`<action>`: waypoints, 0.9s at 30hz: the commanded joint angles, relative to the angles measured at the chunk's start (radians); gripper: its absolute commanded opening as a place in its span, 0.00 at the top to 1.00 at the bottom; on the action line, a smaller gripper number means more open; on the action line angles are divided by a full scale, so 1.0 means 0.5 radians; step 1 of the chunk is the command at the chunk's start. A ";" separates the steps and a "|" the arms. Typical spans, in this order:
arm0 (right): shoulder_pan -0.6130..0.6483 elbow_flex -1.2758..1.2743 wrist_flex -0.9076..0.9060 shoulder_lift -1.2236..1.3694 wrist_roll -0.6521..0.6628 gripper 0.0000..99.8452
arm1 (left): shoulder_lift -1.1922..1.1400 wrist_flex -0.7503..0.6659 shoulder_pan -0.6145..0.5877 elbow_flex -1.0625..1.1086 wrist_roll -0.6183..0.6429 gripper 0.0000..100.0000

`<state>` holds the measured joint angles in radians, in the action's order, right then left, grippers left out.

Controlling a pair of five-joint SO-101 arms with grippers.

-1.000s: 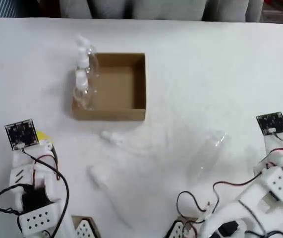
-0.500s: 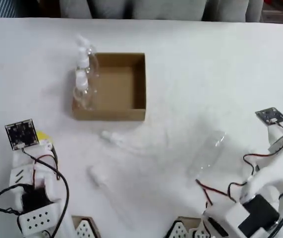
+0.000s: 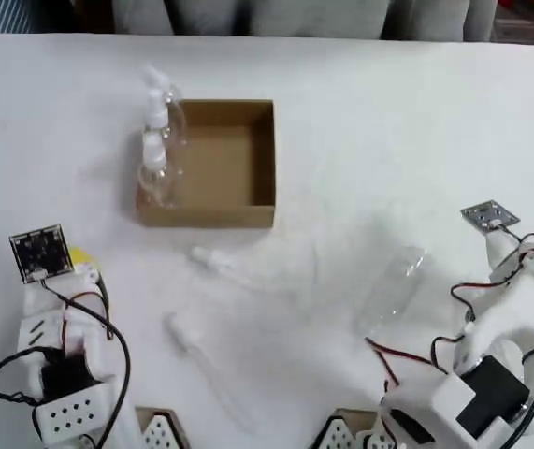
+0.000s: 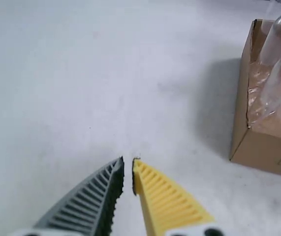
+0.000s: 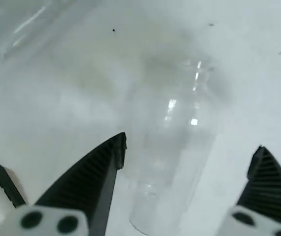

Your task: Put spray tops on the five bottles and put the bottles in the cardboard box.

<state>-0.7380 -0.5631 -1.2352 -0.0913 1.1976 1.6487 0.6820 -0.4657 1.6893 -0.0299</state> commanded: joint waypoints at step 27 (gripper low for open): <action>0.017 0.163 0.032 -0.066 -0.804 0.98 | 0.032 -0.058 0.112 -0.055 0.015 0.95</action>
<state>-0.7227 -0.5294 -1.1400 -0.0284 0.9475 1.6487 0.6820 -0.4657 1.6893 -0.0299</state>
